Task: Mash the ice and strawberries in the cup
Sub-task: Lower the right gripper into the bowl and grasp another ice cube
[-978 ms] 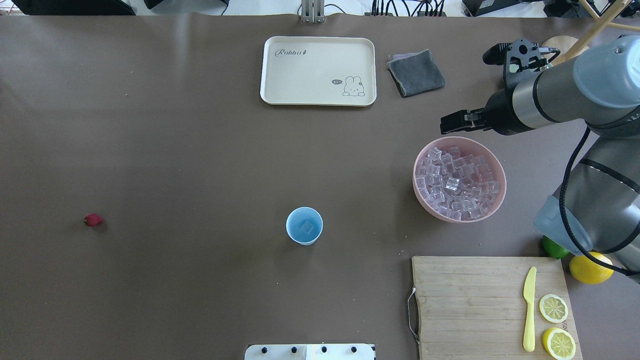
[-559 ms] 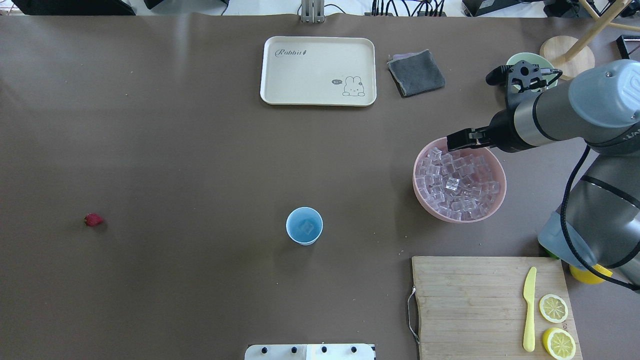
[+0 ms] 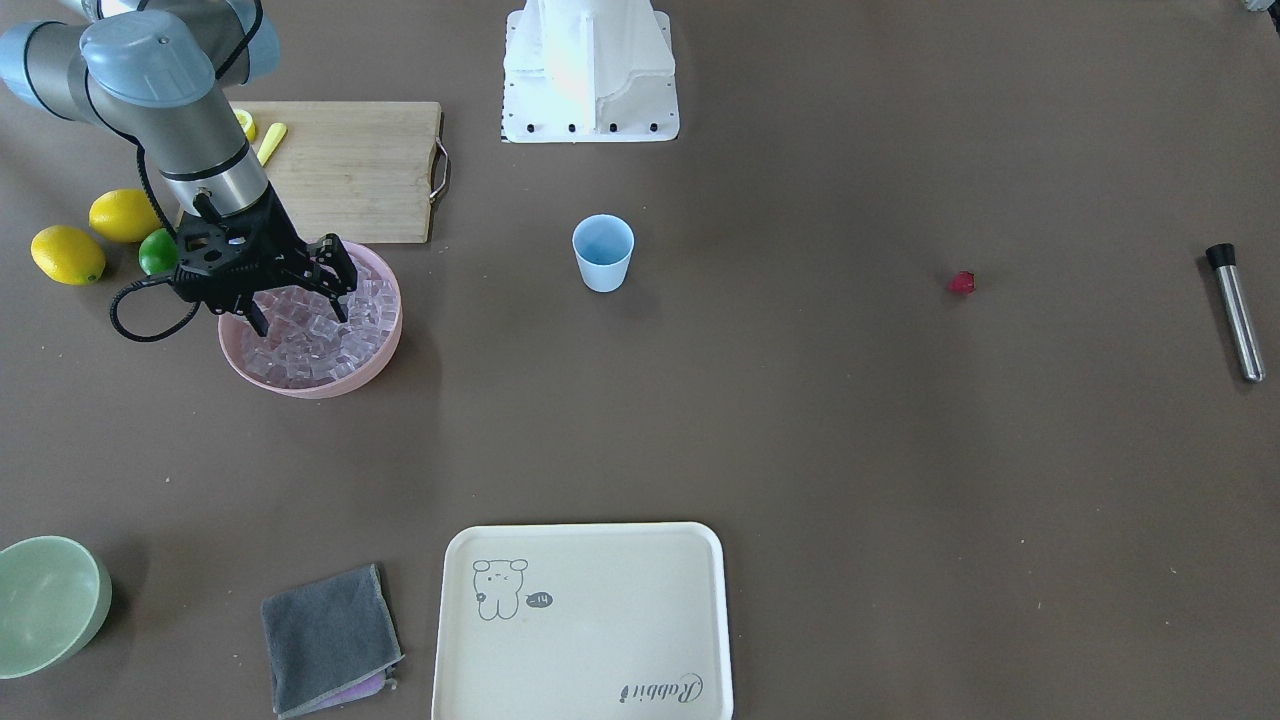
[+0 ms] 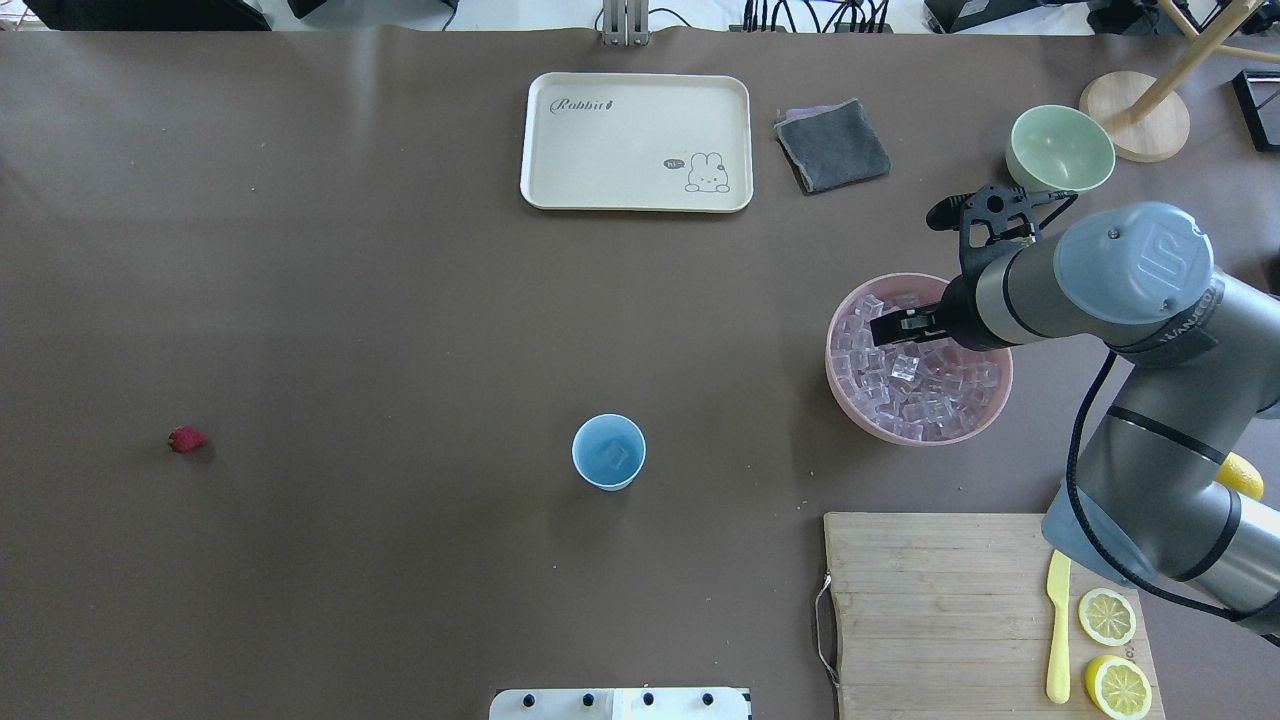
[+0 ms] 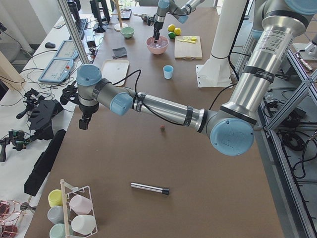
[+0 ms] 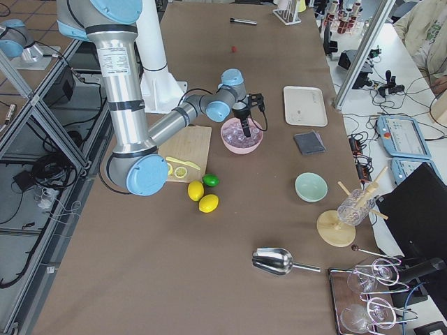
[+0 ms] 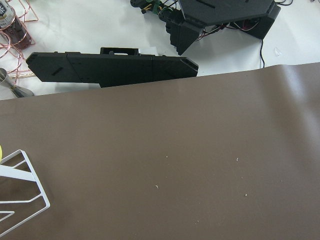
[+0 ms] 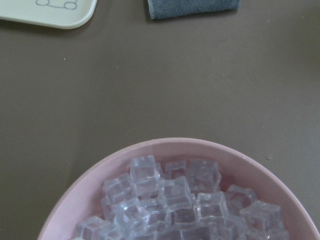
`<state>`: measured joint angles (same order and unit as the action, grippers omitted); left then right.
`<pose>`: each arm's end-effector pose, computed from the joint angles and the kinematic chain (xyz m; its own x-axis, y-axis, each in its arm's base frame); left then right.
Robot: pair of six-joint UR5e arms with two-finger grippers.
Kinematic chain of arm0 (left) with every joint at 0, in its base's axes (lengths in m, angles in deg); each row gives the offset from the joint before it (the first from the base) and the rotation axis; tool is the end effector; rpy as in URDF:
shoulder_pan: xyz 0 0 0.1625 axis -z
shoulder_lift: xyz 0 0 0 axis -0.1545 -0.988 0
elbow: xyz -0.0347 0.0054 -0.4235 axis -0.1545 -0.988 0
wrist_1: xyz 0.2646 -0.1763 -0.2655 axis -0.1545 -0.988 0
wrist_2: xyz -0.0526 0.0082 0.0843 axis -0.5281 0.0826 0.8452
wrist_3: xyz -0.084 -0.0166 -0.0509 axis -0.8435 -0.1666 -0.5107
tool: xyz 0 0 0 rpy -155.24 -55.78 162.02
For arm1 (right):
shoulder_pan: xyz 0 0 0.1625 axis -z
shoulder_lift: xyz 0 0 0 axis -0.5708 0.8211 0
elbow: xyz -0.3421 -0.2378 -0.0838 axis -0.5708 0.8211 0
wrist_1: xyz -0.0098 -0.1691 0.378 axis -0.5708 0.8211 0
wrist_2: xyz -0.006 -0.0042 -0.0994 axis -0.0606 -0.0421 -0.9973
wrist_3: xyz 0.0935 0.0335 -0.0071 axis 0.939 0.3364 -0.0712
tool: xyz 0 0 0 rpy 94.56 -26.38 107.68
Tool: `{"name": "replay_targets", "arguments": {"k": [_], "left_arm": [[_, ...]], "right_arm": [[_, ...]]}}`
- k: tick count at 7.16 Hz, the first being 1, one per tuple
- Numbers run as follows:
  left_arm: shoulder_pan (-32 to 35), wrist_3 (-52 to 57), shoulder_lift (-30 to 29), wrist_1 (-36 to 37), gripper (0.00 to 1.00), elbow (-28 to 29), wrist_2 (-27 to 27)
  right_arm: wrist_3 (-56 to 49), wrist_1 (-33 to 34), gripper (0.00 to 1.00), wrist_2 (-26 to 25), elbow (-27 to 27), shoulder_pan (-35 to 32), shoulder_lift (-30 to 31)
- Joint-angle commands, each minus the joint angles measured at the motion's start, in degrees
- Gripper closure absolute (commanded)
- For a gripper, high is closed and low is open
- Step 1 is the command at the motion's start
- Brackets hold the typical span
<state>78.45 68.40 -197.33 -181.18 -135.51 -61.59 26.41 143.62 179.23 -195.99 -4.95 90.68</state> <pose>-0.0329 -0.6621 0.4599 0.6793 0.1467 -0.7190 0.1571 0.9280 0.3378 -0.3566 -0.4380 0.3712 0.7027 -0.1571 0.6939 -0.0823 0.9508 0.2986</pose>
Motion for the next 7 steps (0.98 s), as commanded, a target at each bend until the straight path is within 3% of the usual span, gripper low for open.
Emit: {"name": "replay_targets", "arguments": {"k": [1, 7], "left_arm": [[0.02, -0.09, -0.07, -0.17, 0.02, -0.21, 0.05], [0.02, 0.0, -0.25, -0.17, 0.02, -0.47, 0.05]], "right_arm": [[-0.09, 0.52, 0.21, -1.02, 0.65, 0.9, -0.47], [0.0, 3.23, 0.22, -3.3, 2.33, 3.54, -0.38]]}}
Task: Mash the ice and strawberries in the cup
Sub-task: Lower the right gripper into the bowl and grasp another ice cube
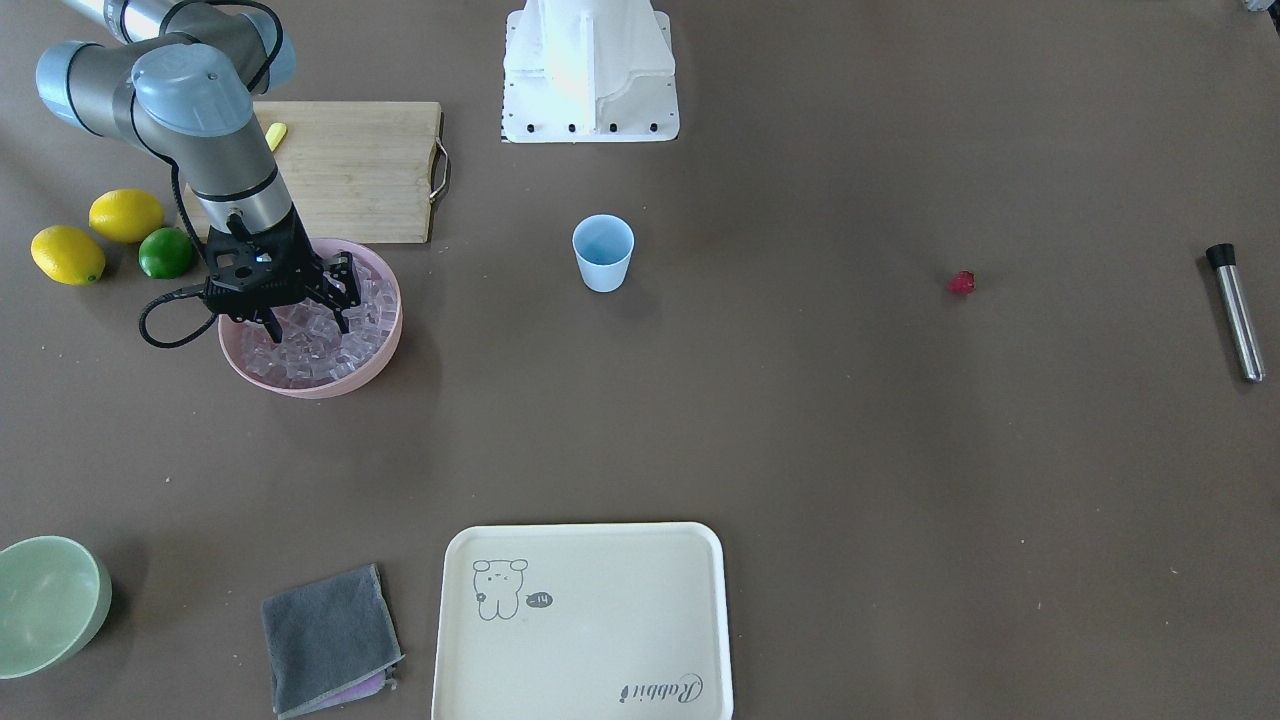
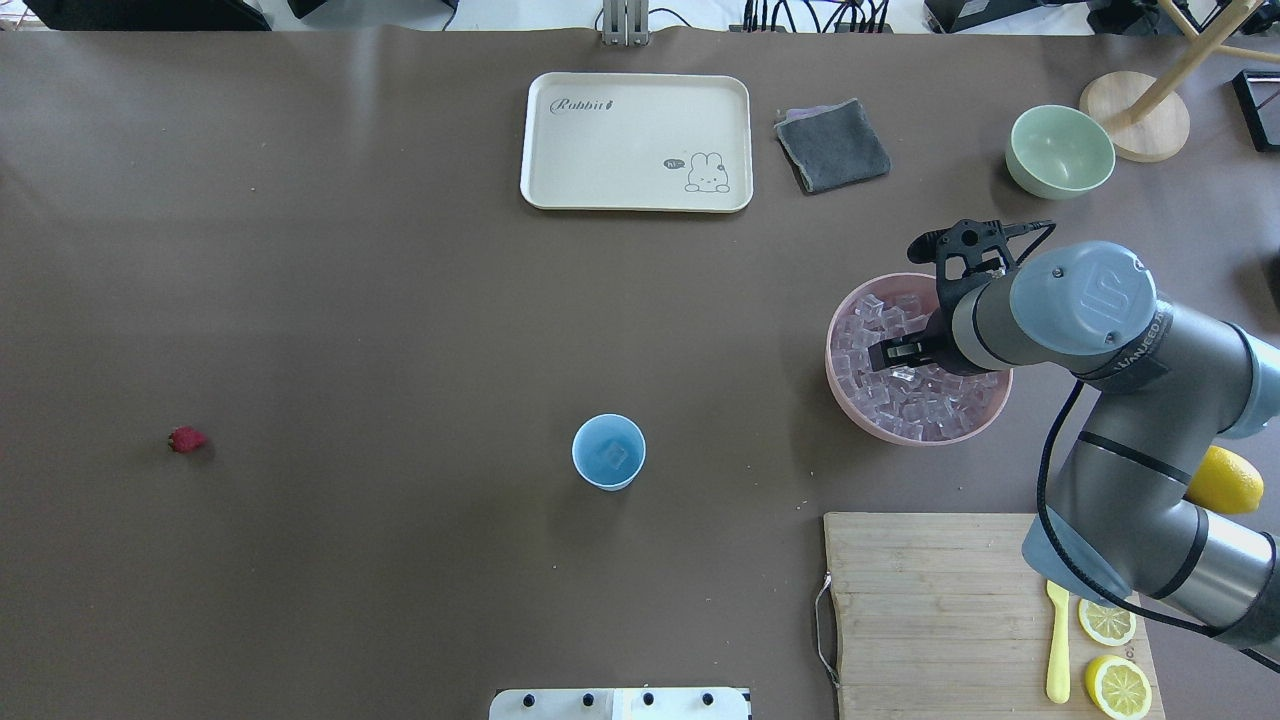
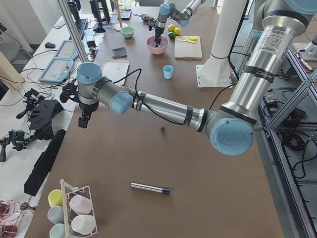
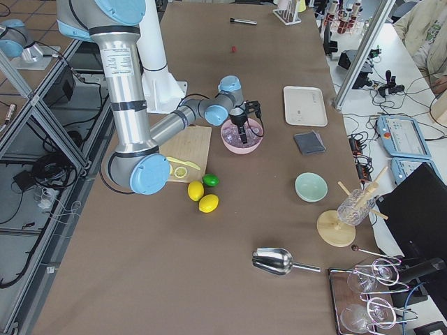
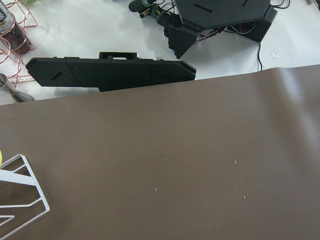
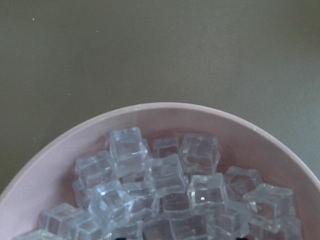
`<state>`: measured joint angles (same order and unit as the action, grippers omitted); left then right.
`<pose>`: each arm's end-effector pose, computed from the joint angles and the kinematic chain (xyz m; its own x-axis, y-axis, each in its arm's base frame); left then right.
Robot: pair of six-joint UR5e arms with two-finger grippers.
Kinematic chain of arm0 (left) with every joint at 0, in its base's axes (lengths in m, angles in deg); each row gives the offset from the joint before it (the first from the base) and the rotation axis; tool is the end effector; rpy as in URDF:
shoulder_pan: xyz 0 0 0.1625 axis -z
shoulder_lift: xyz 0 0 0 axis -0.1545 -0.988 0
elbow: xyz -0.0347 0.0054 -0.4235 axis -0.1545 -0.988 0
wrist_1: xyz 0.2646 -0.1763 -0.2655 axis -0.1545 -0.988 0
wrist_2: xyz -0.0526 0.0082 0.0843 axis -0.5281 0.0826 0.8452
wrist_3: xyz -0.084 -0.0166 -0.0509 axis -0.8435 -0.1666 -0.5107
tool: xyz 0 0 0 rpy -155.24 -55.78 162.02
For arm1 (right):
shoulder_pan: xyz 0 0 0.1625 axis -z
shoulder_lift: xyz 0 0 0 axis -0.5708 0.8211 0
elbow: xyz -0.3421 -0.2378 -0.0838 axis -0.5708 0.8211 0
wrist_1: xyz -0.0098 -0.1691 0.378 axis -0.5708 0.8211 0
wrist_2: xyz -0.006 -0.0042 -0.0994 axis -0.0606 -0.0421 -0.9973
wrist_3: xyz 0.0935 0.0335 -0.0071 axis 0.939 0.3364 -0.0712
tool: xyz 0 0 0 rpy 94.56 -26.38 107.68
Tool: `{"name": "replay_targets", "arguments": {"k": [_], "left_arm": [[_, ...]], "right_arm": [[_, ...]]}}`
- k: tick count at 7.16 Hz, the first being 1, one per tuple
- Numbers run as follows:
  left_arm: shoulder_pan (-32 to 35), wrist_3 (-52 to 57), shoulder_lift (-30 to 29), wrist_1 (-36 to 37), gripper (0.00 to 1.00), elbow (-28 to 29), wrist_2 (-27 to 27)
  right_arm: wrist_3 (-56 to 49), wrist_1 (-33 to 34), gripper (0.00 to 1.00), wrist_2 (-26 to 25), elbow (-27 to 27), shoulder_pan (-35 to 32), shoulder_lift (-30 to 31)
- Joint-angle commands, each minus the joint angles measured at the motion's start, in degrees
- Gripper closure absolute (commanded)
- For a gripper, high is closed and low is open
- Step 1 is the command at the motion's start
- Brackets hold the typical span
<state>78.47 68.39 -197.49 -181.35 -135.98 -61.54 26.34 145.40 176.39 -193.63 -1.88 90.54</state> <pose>-0.0332 -0.6621 0.4537 0.6795 0.1561 -0.7169 0.1579 0.9231 0.3506 -0.3843 -0.4279 0.3947 0.7509 -0.1609 0.6406 -0.0416 0.9564 0.2890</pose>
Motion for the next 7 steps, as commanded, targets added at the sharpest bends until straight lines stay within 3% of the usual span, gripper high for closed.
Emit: {"name": "replay_targets", "arguments": {"k": [1, 2, 3, 4, 7], "left_arm": [[0.0, 0.01, -0.09, 0.0, 0.02, 0.0, 0.0], [0.0, 0.01, 0.0, -0.17, 0.02, -0.09, 0.0], [0.0, 0.01, 0.09, -0.52, 0.02, 0.0, 0.0], [0.0, 0.01, 0.09, -0.53, 0.02, 0.0, 0.0], [0.09, 0.01, 0.17, -0.62, 0.02, -0.09, 0.0]], "right_arm": [[0.07, 1.63, 0.3, -0.46, -0.03, 0.56, -0.25], [0.07, 1.81, 0.48, -0.46, 0.05, 0.82, -0.6], [0.16, 2.16, 0.79, -0.54, -0.12, 0.83, -0.69], [0.16, 2.16, 1.0, -0.55, -0.21, 0.74, -0.69], [0.16, 2.34, 1.0, -0.28, -1.34, -0.66, -0.34]]}}
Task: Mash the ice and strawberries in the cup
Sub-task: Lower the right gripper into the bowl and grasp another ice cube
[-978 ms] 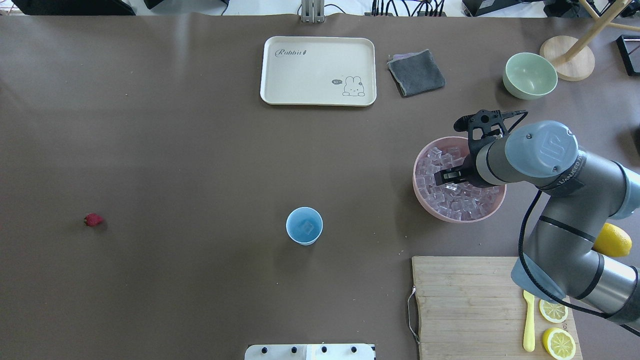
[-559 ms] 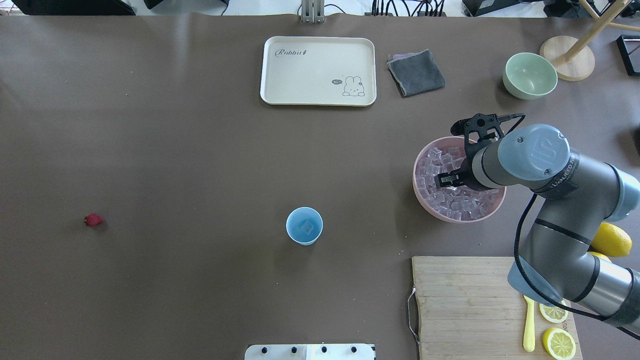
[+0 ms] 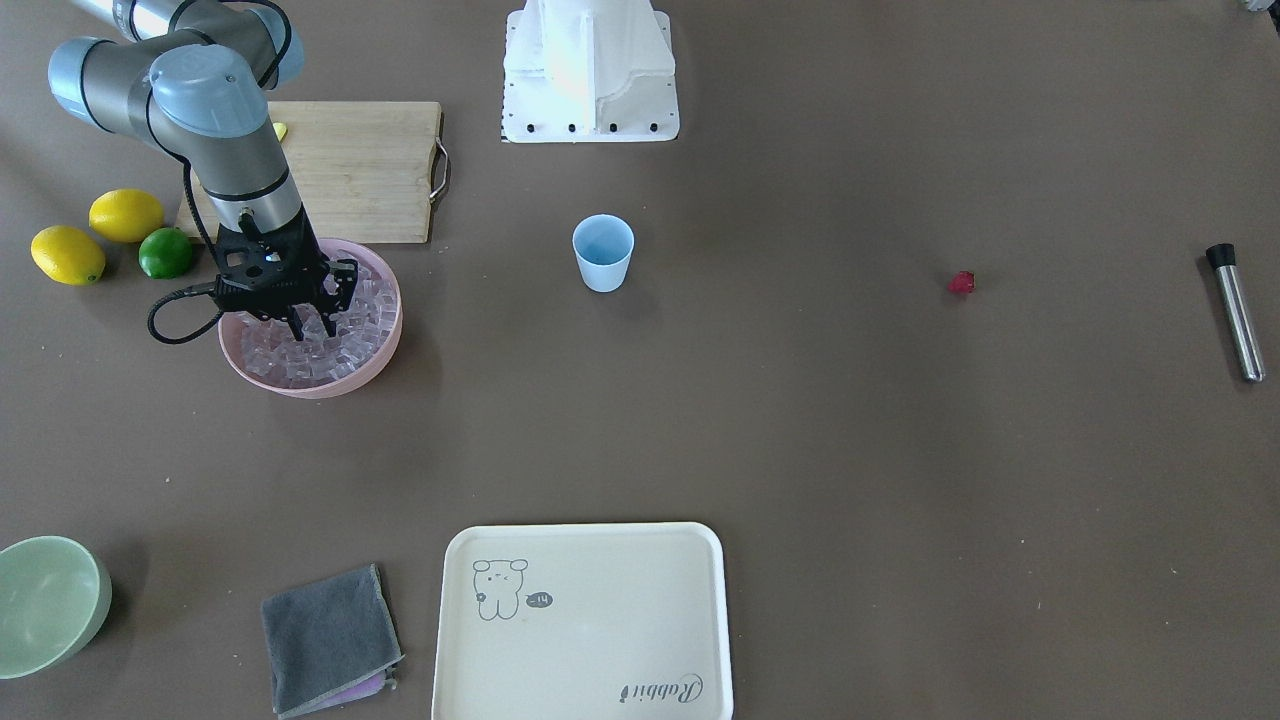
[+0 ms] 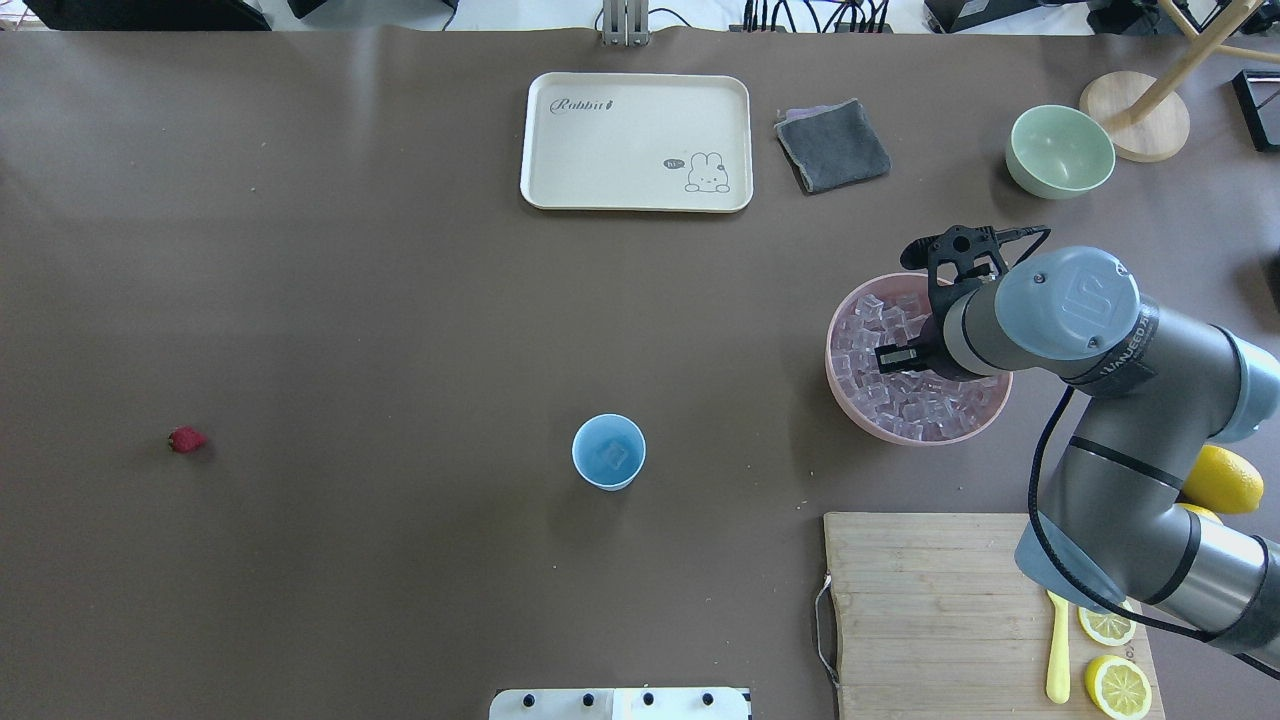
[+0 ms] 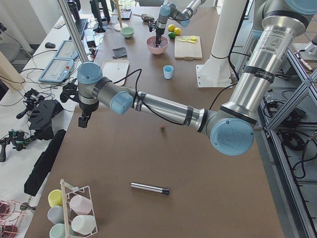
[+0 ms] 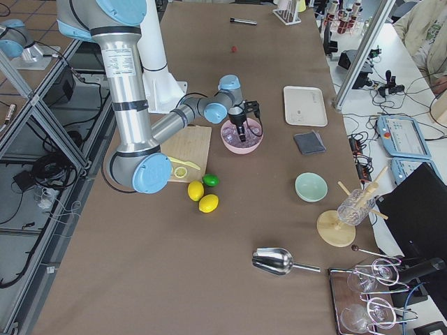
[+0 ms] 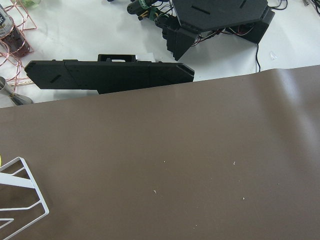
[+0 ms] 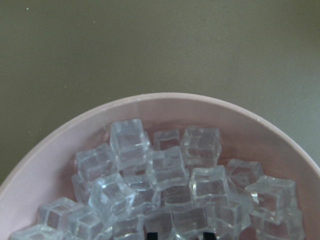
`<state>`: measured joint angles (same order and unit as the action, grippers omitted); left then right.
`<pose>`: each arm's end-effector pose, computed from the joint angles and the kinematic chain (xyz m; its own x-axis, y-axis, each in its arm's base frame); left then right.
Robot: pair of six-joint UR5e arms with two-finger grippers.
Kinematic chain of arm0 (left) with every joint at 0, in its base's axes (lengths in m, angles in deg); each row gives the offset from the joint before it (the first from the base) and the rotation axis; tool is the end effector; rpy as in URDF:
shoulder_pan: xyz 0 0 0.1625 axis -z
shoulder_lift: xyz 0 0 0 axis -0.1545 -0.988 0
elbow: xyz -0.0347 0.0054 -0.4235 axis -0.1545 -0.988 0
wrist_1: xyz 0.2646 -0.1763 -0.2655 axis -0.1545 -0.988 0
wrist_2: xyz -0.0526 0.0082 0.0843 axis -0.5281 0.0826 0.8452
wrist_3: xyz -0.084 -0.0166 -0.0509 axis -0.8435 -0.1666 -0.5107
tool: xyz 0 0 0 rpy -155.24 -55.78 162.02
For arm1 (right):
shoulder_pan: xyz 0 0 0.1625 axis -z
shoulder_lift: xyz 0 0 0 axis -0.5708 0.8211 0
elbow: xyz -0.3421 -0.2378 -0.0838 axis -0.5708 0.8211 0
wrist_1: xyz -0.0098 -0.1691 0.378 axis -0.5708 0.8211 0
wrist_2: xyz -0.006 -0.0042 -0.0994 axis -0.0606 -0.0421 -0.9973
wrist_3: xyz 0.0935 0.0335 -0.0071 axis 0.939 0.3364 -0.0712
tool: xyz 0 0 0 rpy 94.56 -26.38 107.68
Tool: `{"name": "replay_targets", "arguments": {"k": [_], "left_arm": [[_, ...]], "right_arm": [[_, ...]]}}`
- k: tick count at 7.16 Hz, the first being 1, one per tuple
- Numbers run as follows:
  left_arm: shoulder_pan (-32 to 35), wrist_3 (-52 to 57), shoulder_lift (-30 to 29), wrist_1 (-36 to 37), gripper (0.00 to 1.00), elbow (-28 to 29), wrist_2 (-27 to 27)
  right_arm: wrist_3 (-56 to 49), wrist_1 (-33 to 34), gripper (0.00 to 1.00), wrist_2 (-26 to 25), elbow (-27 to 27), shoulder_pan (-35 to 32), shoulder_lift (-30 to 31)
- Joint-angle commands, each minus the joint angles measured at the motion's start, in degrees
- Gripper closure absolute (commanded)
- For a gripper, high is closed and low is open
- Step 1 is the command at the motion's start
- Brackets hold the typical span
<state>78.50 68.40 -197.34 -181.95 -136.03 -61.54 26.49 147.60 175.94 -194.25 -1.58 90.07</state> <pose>-0.0336 -0.6613 0.4537 0.6793 0.1621 -0.7157 0.1584 0.9199 0.3587 -0.3860 -0.4264 0.3903 0.7628 -0.1539 0.6280 -0.0382 0.9588 0.2814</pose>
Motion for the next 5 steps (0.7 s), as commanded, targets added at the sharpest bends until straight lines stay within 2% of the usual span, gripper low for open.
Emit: {"name": "replay_targets", "arguments": {"k": [1, 3, 5], "left_arm": [[0.06, -0.17, 0.02, -0.02, 0.02, -0.04, -0.09], [-0.03, -0.09, -0.07, -0.01, 0.02, -0.83, -0.26], [-0.11, -0.18, 0.71, 0.07, 0.02, -2.49, -2.79]], "right_arm": [[0.0, 1.62, 1.0, 0.43, -2.3, -2.1, -0.13], [-0.08, 2.68, 1.0, 0.61, -5.21, -4.74, -0.65], [0.0, 2.69, 1.0, -0.01, -5.21, -5.54, -5.73]]}}
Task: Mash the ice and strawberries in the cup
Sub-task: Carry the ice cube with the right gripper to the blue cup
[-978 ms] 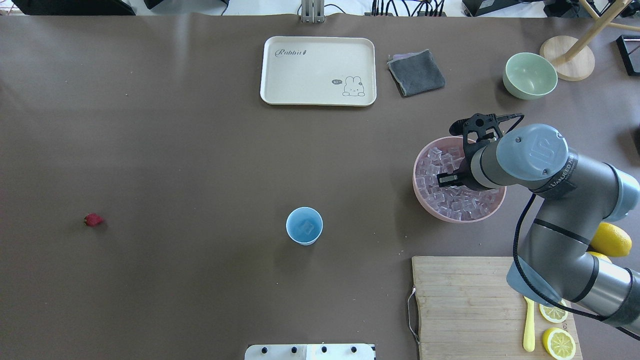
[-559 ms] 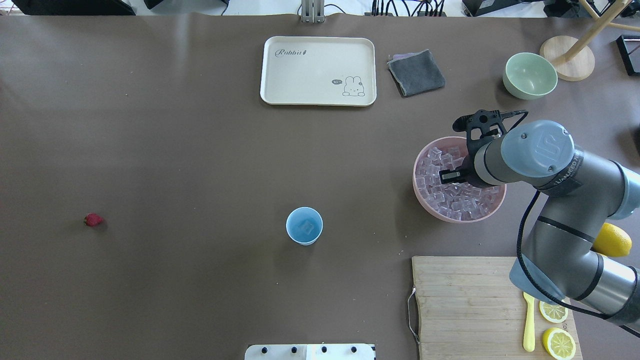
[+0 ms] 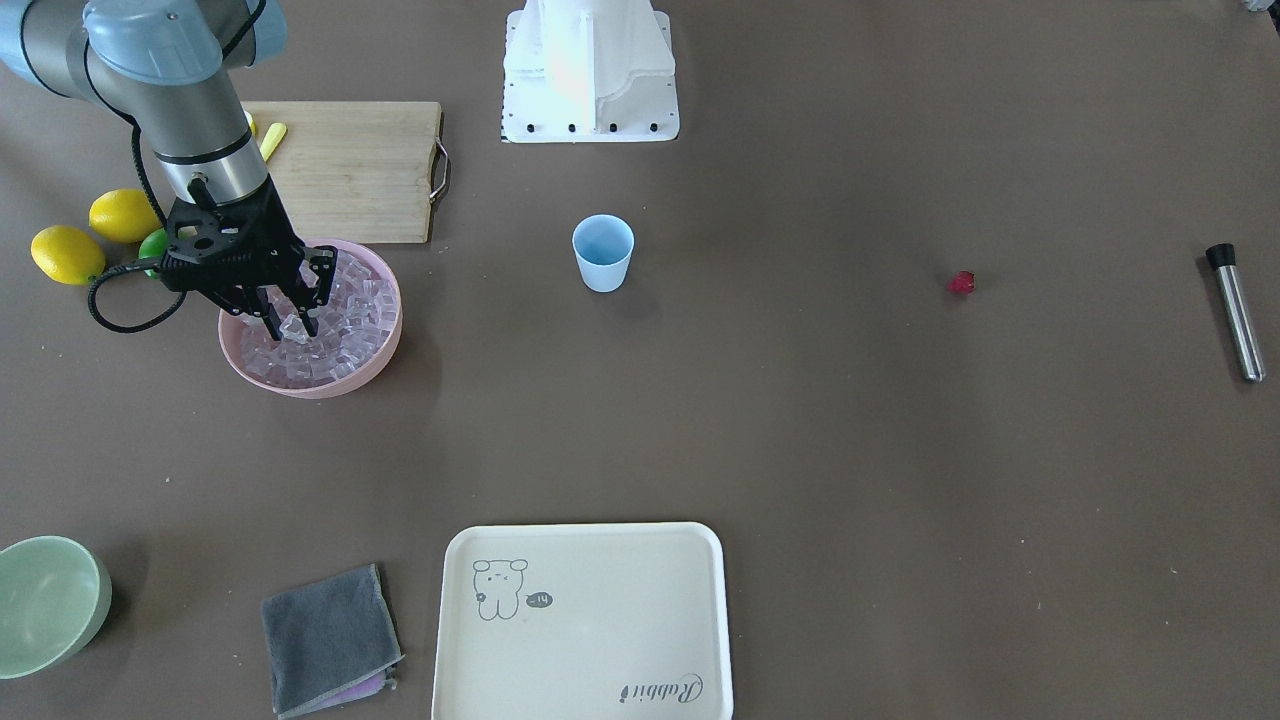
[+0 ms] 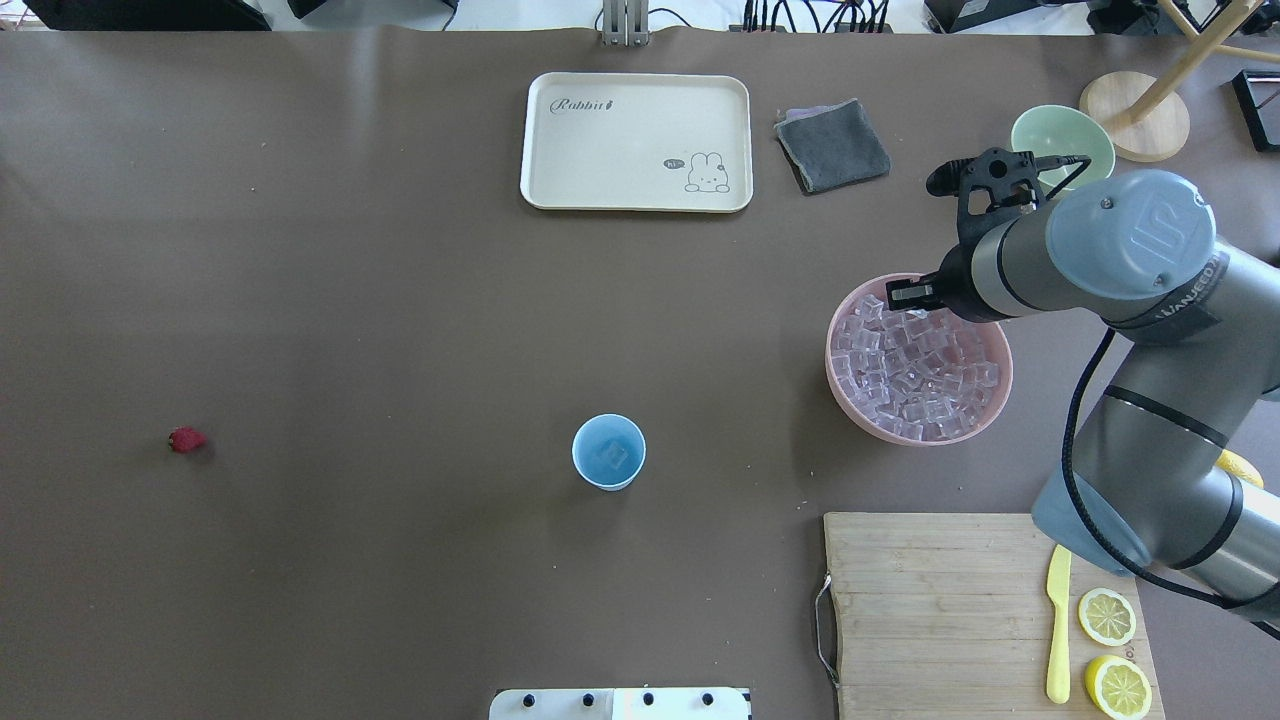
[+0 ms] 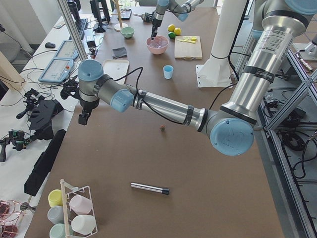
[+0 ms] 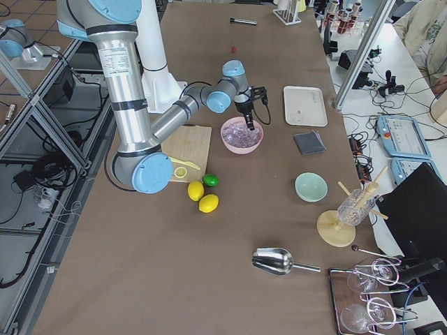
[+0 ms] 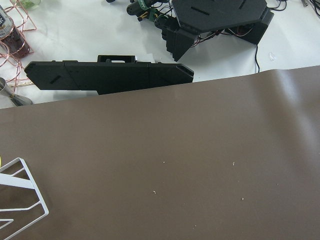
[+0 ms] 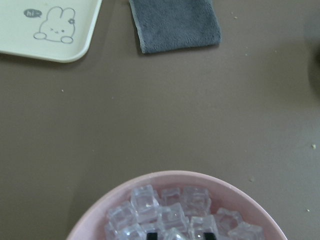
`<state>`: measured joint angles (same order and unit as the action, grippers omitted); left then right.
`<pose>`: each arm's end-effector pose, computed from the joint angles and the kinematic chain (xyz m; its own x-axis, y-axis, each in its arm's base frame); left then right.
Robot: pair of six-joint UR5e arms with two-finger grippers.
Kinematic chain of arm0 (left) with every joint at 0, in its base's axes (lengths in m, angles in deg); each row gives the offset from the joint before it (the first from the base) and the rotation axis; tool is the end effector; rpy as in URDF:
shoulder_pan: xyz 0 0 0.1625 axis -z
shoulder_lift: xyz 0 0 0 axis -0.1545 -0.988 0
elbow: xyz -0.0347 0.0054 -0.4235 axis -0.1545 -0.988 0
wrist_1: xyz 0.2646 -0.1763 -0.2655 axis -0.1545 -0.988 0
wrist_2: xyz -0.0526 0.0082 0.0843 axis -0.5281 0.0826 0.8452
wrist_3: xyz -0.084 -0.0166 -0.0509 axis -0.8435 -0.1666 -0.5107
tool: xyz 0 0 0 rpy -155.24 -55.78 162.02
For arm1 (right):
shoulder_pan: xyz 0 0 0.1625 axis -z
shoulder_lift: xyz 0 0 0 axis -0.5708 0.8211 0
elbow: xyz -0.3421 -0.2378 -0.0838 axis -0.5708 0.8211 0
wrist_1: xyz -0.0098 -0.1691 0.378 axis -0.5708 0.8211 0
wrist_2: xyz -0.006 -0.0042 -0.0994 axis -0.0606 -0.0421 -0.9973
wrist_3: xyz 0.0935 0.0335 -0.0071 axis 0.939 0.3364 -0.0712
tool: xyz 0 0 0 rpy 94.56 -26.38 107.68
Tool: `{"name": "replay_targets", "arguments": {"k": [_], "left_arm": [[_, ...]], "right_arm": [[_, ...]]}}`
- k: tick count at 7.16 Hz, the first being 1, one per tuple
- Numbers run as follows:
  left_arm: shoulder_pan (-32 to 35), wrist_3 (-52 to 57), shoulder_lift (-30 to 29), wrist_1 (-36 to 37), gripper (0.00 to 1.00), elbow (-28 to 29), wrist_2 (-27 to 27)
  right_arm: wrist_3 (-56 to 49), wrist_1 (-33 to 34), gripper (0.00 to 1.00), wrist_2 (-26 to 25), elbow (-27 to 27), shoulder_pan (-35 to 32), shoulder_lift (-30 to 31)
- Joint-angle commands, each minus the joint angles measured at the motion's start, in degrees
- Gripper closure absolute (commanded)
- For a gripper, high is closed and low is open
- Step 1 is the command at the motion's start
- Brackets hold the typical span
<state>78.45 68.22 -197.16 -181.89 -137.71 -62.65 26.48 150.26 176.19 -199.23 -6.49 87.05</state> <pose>-0.0319 -0.6564 0.4401 0.6644 0.1846 -0.7242 0.1562 0.9133 0.3761 -0.3418 -0.4518 0.3267 0.7259 -0.1292 0.6756 -0.1391 0.9344 0.3281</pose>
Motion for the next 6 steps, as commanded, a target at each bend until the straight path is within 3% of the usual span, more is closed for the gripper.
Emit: {"name": "replay_targets", "arguments": {"k": [1, 6], "left_arm": [[-0.06, 0.09, 0.46, -0.08, 0.02, -0.82, -1.79], [-0.59, -0.52, -0.42, 0.01, 0.02, -1.52, -1.87]], "right_arm": [[0.11, -0.05, 1.0, -0.44, -0.06, -0.46, -4.9], [-0.68, -0.76, 1.0, -3.34, 0.38, 6.65, -12.82]]}}
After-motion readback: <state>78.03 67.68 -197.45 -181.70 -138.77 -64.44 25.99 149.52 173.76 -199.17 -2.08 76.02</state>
